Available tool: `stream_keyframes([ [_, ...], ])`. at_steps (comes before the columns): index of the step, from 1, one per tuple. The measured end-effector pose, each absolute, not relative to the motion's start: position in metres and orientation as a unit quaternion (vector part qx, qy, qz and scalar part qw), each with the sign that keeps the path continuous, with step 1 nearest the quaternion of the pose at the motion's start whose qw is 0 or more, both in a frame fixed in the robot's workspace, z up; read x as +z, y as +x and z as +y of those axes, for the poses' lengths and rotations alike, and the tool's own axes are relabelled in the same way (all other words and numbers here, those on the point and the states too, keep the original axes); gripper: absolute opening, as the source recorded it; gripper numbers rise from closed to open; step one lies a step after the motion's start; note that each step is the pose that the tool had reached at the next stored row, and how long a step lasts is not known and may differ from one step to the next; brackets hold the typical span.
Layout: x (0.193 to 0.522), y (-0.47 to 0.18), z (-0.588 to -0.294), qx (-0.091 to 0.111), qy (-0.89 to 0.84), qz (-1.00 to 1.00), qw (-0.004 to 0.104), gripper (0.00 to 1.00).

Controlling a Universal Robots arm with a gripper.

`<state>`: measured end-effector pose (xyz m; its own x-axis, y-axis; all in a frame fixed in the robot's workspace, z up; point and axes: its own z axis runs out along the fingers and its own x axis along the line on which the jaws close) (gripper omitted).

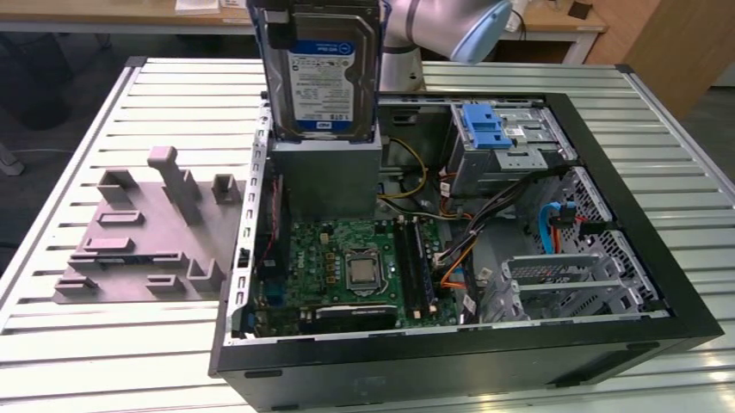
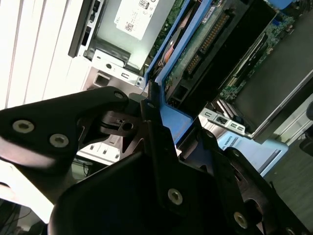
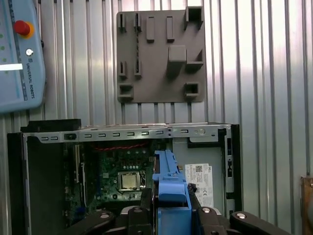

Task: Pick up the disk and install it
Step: 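Pick up the disk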

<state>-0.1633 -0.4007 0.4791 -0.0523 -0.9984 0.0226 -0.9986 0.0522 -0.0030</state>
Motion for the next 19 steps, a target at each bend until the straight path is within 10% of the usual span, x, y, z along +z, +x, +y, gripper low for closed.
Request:
stream_keyframes([
  [19, 0.478, -0.140, -0.413, 0.009, 0.688, -0.725, 0.008, 0.37],
])
